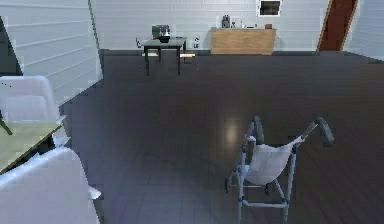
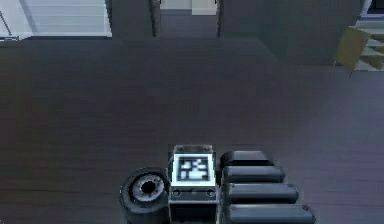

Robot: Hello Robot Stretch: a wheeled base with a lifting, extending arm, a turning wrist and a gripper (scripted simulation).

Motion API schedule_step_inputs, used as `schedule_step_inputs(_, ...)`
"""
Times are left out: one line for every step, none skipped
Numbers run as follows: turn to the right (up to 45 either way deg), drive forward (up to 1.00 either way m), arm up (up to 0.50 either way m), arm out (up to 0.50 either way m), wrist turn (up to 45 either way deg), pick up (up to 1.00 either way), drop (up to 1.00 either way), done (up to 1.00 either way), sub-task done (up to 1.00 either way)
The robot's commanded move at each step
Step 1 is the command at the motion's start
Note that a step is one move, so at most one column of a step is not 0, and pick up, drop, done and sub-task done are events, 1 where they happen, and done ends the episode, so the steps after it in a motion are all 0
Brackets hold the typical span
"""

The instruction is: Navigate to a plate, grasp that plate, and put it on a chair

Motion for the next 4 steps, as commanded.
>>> schedule_step_inputs(-3.0, 0.0, 0.0, 0.0, 0.0, 0.0, 0.0, 0.0, 0.0)
schedule_step_inputs(45.0, 0.0, 0.0, 0.0, 0.0, 0.0, 0.0, 0.0, 0.0)
schedule_step_inputs(45.0, 0.0, 0.0, 0.0, 0.0, 0.0, 0.0, 0.0, 0.0)
schedule_step_inputs(9.0, 0.0, 0.0, 0.0, 0.0, 0.0, 0.0, 0.0, 0.0)
